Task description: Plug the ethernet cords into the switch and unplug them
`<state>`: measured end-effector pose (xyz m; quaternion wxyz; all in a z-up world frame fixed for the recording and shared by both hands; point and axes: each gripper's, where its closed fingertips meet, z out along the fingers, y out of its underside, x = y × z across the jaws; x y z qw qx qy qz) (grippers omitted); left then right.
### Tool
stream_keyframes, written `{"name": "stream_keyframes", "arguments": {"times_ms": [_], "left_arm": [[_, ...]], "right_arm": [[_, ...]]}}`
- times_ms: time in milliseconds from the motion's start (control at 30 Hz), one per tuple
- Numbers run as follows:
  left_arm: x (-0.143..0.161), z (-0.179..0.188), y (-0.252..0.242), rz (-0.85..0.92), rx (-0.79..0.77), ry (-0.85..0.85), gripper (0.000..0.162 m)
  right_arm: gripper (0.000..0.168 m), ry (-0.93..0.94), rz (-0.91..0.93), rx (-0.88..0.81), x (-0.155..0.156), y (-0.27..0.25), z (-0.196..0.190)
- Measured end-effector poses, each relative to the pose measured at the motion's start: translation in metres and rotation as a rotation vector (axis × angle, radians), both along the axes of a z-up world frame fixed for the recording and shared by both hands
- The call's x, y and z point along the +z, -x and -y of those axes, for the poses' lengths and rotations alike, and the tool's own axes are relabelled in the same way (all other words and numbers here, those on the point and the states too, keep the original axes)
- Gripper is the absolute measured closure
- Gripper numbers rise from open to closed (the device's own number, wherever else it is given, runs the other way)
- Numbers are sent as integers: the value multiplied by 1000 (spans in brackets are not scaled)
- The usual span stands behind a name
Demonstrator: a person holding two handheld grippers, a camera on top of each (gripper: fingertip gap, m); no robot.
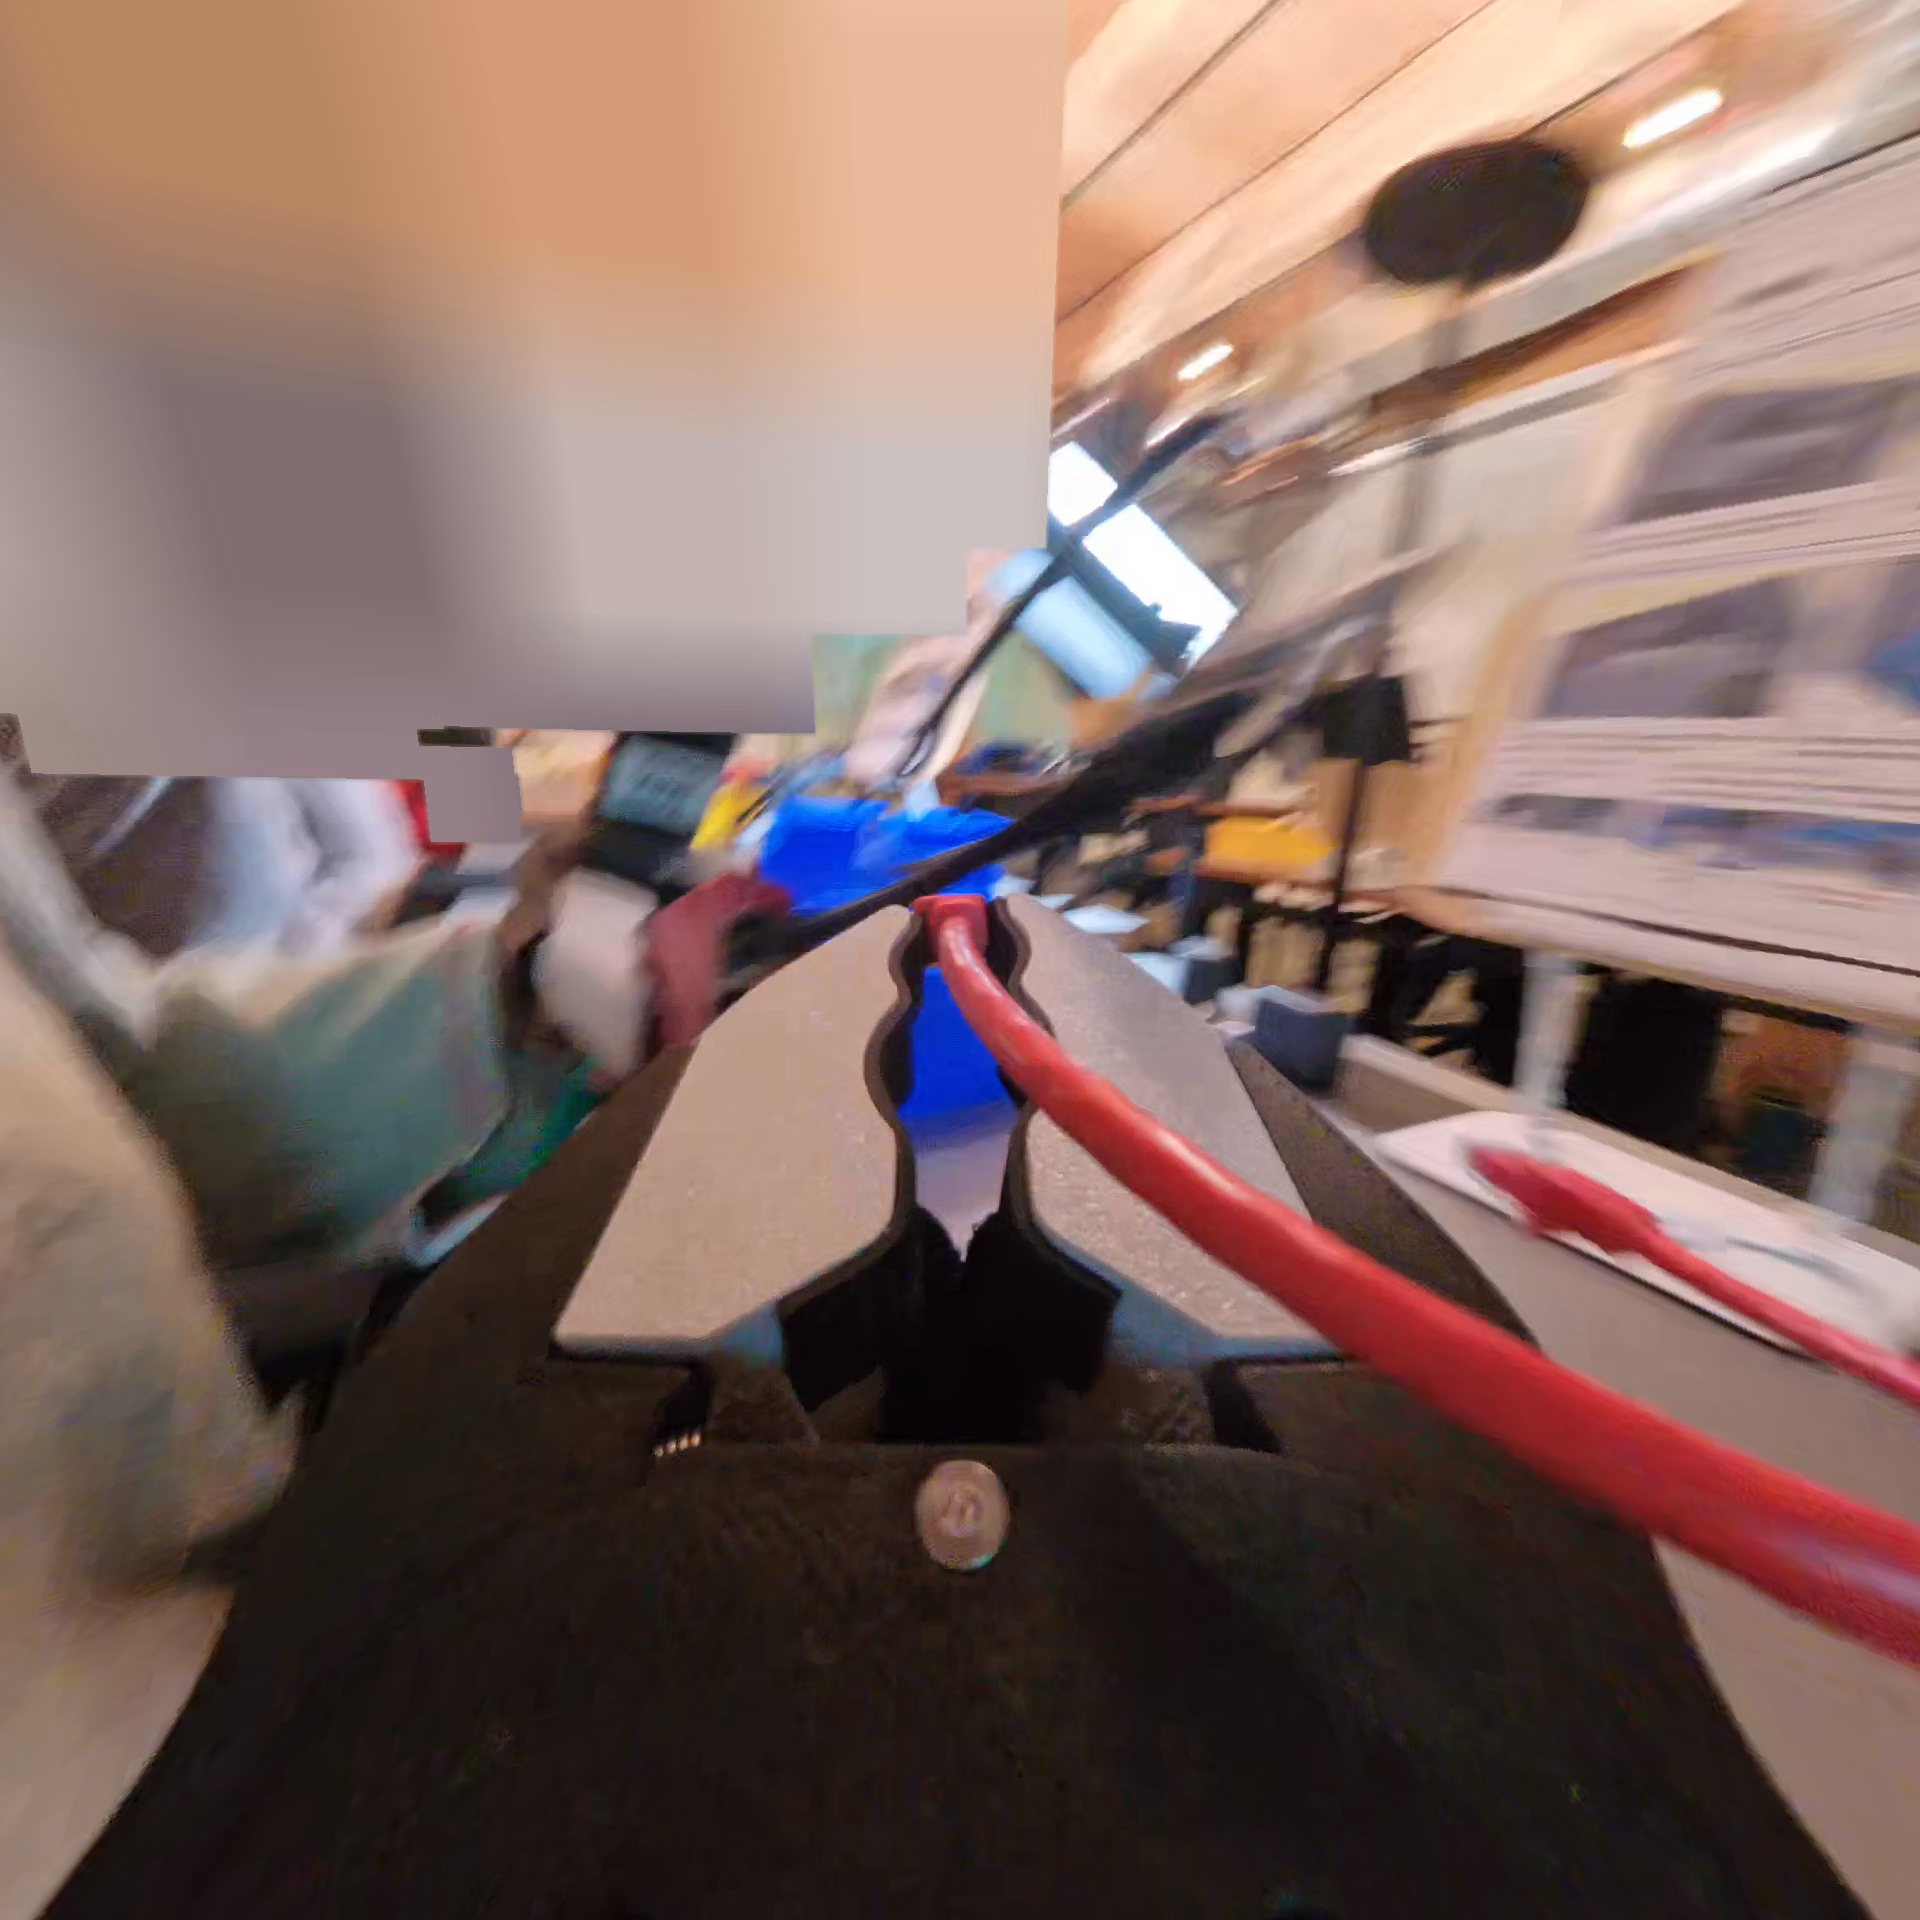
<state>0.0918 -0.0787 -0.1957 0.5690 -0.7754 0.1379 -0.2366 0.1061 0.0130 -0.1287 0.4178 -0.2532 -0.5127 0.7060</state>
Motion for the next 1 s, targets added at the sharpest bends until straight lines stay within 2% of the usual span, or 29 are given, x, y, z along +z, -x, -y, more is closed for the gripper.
{"name": "stream_keyframes", "arguments": {"times_ms": [67, 100, 167, 233, 367, 433, 600, 767, 1000], "left_arm": [[7, 12, 15, 85, 53, -65, 134], [15, 15, 19, 156, 65, -111, 134], [23, 15, 27, 230, 109, -172, 134], [17, 10, 37, 198, 186, -162, 134], [17, 10, 40, 169, 235, -187, 134], [21, 11, 37, 178, 223, -212, 134], [18, 15, 37, 145, 240, -197, 134], [17, 17, 37, 133, 246, -187, 134], [16, 14, 36, 119, 244, -172, 133]], "right_arm": [[157, 144, -65, -52, 21, -24, -59], [159, 106, -15, -65, 18, -30, -73], [157, -107, 143, -226, 2, -29, -96], [156, -265, 290, -350, -6, -34, -118], [155, -449, 655, -682, -27, -57, -182], [155, -496, 785, -781, -41, -66, -204], [155, -444, 1041, -848, -91, -67, -235], [155, -299, 1194, -786, -134, -58, -233], [149, -205, 1392, -645, -158, -55, -216]]}}
